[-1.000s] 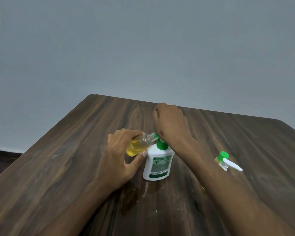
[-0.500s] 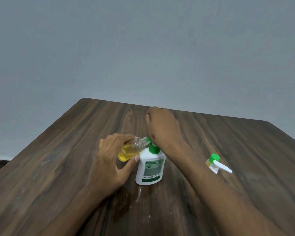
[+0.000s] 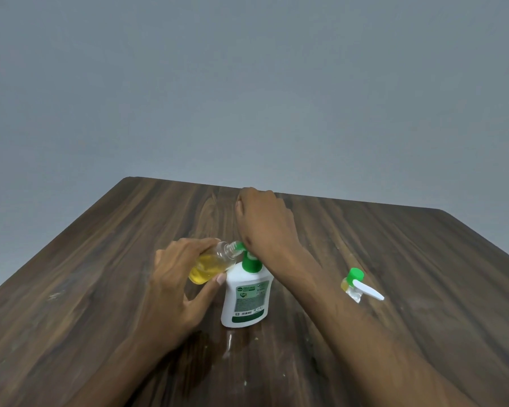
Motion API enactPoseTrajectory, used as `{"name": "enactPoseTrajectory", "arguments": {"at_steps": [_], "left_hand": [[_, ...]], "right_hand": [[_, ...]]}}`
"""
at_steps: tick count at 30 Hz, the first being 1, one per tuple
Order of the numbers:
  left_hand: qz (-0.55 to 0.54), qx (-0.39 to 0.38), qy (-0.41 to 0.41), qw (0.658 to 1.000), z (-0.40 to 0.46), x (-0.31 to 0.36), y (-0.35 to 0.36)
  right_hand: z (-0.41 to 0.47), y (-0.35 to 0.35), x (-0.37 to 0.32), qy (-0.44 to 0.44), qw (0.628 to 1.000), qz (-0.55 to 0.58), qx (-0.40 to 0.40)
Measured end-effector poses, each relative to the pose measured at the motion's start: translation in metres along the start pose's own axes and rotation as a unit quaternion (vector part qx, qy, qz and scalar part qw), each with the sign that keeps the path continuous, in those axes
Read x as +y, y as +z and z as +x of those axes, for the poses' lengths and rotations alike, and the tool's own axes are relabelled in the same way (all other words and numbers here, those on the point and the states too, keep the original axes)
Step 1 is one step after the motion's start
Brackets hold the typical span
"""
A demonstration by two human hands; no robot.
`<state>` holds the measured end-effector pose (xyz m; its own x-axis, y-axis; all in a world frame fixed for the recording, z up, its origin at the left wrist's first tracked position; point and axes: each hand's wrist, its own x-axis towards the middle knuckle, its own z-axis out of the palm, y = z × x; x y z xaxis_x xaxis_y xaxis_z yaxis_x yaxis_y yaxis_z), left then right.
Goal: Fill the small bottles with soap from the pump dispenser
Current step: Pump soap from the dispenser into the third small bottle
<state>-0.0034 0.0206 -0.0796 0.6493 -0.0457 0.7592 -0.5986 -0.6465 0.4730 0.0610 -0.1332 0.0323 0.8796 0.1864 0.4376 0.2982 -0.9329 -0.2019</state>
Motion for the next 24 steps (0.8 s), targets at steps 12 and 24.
{"name": "enactPoseTrajectory", "arguments": {"at_steps": [12,24], "left_hand": [[-0.005,-0.003,-0.005,1.0,-0.0008,-0.0025,0.0002],[0.0,0.001,0.001,1.0,-0.0008,-0.0028,0.0005]], "right_hand": [[-0.0027,0.0022,0.0019,0.011,1.0,0.011,-0.019],[0.0009,0.0003,0.0024,-0.003,1.0,-0.002,0.003]]}}
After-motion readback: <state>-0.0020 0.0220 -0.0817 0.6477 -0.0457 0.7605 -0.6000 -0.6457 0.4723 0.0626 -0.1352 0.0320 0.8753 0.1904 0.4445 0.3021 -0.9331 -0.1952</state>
